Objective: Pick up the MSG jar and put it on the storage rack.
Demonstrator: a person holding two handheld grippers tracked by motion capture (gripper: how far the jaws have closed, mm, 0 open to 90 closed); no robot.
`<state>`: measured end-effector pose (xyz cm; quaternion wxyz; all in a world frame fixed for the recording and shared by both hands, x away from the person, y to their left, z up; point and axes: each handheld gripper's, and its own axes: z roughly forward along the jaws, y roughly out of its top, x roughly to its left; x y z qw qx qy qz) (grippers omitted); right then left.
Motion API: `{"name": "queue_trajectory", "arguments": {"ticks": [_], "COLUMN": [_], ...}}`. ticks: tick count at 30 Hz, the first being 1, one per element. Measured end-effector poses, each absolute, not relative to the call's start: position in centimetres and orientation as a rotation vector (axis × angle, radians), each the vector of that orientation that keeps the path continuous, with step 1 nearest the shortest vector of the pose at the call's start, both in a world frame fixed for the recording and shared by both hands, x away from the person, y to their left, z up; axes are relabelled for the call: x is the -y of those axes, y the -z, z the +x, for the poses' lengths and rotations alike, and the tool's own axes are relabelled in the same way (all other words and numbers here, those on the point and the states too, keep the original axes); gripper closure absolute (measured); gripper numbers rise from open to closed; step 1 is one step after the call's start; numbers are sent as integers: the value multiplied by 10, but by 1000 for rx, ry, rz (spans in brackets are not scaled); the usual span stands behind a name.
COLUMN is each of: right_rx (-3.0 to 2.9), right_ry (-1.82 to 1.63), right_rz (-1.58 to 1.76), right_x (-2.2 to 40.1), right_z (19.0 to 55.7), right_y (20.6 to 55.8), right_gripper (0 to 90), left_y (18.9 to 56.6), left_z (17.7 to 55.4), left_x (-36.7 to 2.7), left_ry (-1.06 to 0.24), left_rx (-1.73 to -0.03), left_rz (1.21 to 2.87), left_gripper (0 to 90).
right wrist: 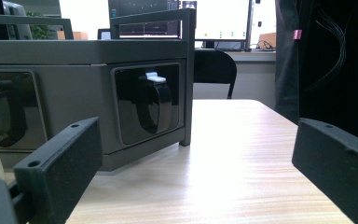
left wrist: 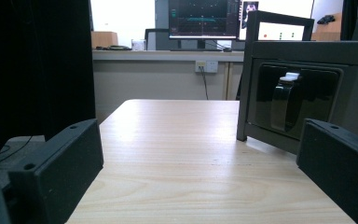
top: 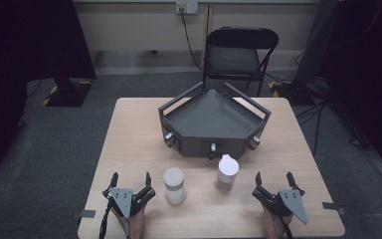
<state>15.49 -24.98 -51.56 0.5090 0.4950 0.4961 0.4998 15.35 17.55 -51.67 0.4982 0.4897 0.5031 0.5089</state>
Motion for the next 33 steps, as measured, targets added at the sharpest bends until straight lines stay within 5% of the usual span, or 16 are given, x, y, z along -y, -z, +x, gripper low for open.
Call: {"name": "queue_trajectory", "arguments": {"ticks": [33], "right_rx": [-1190], "right_ry": [-1202], "right_rz": [1193], "right_x": [249], "right_z": [155], "right_y": [516], "right_gripper": [1], "left_y": [513], "left_z": [154], "left_x": [-169], "left_ry": [-1244], "left_rx": [-1236], "left_rz": [1197], "left_gripper": [0]}}
